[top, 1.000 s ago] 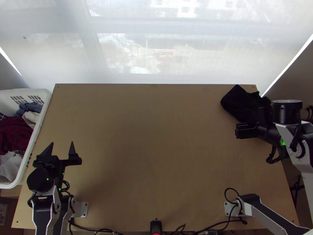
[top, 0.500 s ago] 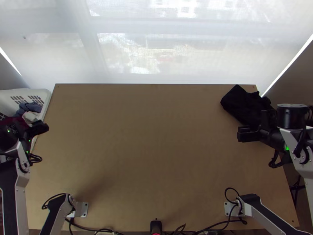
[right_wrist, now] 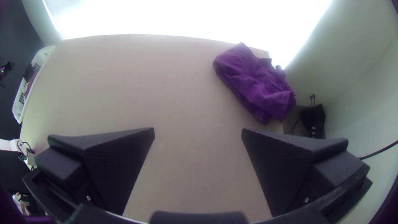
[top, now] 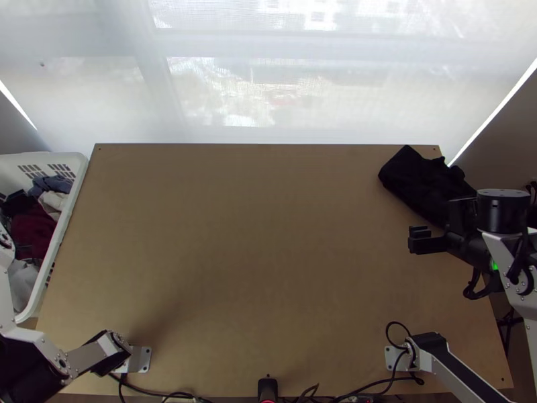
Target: Fold the t-shirt
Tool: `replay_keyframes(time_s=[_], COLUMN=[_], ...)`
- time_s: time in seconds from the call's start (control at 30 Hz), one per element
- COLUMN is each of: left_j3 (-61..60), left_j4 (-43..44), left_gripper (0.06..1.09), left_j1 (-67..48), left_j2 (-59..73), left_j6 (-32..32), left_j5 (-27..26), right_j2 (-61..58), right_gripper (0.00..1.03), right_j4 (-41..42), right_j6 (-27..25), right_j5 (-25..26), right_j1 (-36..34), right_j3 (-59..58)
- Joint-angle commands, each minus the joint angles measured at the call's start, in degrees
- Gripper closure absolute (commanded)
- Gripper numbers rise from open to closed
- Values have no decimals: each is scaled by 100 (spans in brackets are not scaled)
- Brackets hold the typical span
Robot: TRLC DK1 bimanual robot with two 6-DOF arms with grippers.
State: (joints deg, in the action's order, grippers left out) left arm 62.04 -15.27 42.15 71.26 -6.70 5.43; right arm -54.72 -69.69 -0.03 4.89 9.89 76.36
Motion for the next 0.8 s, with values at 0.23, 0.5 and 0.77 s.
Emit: replay_keyframes(time_s=[0.23, 0.5, 0.77], left_j3=[2225, 2822, 2928], left_j4=[-521, -521, -521], left_gripper=[11, 11, 11], left_j1=[830, 830, 751], left_j2=[3798, 4985, 5583], left_j6=[107, 433, 644], left_j5=[-7, -7, -7], right_j2=[-12, -144, -179], right_gripper=[5, 5, 5], right_j4=[-299, -502, -572], right_j6=[-93, -155, -164], right_j5=[4, 4, 4], right_j1=[-57, -145, -330], right_j3=[-33, 20, 28])
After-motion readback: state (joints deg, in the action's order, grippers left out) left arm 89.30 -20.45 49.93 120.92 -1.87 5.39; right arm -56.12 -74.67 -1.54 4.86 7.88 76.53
